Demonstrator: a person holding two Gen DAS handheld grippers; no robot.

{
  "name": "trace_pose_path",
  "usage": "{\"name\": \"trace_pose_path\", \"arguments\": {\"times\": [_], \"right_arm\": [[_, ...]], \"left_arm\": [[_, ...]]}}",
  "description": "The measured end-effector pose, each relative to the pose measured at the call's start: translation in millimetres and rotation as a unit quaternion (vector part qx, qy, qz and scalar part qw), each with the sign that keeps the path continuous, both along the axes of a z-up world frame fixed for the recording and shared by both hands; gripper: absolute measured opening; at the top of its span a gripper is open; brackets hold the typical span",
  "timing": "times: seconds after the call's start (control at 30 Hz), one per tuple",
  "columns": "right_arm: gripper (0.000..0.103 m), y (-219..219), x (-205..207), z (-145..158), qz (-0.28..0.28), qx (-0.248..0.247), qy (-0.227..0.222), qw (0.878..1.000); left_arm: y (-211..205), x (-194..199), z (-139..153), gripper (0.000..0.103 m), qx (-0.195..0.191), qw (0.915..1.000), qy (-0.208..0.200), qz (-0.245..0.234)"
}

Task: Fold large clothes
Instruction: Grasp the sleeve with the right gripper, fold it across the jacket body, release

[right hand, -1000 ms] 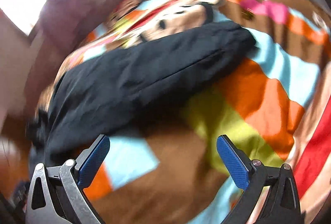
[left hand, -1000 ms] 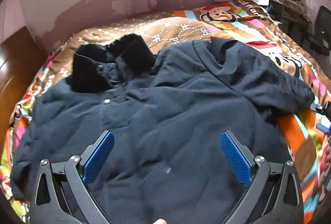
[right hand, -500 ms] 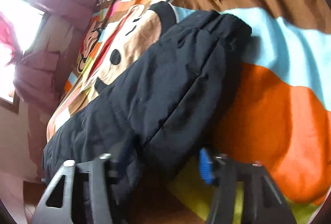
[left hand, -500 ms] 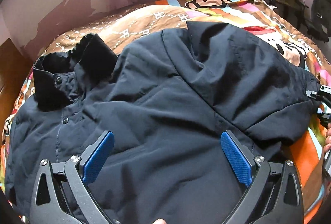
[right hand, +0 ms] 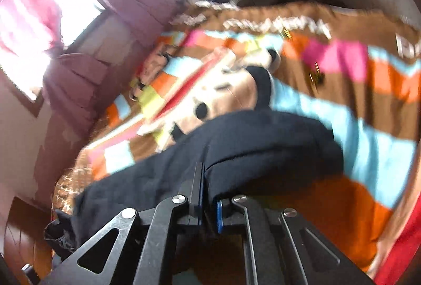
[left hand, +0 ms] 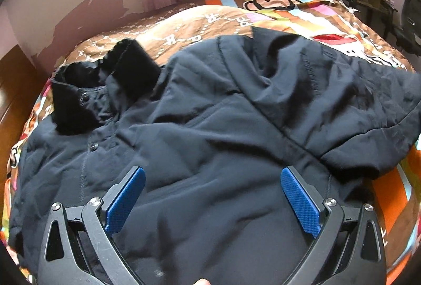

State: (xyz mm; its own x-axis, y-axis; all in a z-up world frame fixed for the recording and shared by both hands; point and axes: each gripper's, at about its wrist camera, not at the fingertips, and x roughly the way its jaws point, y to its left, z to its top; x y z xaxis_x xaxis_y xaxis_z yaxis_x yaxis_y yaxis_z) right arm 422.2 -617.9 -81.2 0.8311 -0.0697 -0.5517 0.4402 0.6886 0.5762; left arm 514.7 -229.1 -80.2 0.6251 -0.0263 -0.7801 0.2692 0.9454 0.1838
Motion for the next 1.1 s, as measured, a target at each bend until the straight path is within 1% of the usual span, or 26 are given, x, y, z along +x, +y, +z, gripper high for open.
{"name": "trace_pose_path", "arguments": {"times": [0.13, 0.2, 0.33, 0.43, 0.5, 0.57, 0.6, 0.67, 0.73, 0.83, 0.87, 0.9, 0.97, 1.0, 1.03, 1.1], "right_arm": [[0.007, 26, -6, 48, 0.023, -0.045, -0.033, 0.998], [0.007, 50, -4, 78, 0.046, -0.078, -0.053, 0.994], [0.007, 106, 2, 125, 0.108, -0.128, -0.09, 0.982], [0.007, 163, 3, 153, 0.161, -0.174, -0.115, 0.965], [0.007, 209, 2, 168, 0.204, -0.211, -0.129, 0.947], [0.007, 253, 2, 173, 0.245, -0.243, -0.137, 0.928], [0.007, 275, 2, 173, 0.268, -0.255, -0.138, 0.919], [0.007, 315, 4, 165, 0.309, -0.257, -0.138, 0.905], [0.007, 351, 8, 153, 0.346, -0.249, -0.127, 0.895], [0.007, 414, 12, 119, 0.408, -0.253, -0.102, 0.871], [0.007, 428, 14, 111, 0.422, -0.257, -0.094, 0.864], [0.007, 447, 15, 98, 0.44, -0.263, -0.084, 0.855], [0.007, 484, 12, 75, 0.466, -0.275, -0.066, 0.839], [0.007, 499, 12, 63, 0.477, -0.285, -0.054, 0.83], [0.008, 516, 12, 50, 0.489, -0.301, -0.043, 0.818], [0.01, 541, 8, 31, 0.503, -0.324, -0.022, 0.801]], "left_arm": [[19, -13, 20, 0.101, 0.004, 0.9999, -0.012, 0.004], [34, -22, 33, 0.101, 0.002, 0.9998, -0.019, 0.009], [84, -37, 61, 0.101, -0.03, 0.9988, -0.012, 0.036], [130, -51, 81, 0.101, -0.066, 0.9958, -0.009, 0.062], [165, -64, 93, 0.101, -0.086, 0.9931, -0.012, 0.079], [193, -73, 102, 0.101, -0.098, 0.991, -0.017, 0.09], [213, -81, 107, 0.101, -0.106, 0.9893, -0.021, 0.098], [239, -92, 113, 0.101, -0.12, 0.9869, -0.024, 0.106], [269, -106, 117, 0.101, -0.138, 0.9831, -0.025, 0.117], [308, -123, 118, 0.101, -0.177, 0.975, -0.026, 0.132], [320, -128, 118, 0.101, -0.191, 0.9719, -0.026, 0.135], [330, -134, 114, 0.101, -0.206, 0.9684, -0.024, 0.139], [346, -137, 110, 0.101, -0.225, 0.9639, -0.019, 0.14], [352, -140, 104, 0.101, -0.238, 0.961, -0.014, 0.14], [356, -140, 102, 0.101, -0.247, 0.9587, -0.01, 0.14], [364, -142, 93, 0.101, -0.273, 0.952, -0.001, 0.139]]}}
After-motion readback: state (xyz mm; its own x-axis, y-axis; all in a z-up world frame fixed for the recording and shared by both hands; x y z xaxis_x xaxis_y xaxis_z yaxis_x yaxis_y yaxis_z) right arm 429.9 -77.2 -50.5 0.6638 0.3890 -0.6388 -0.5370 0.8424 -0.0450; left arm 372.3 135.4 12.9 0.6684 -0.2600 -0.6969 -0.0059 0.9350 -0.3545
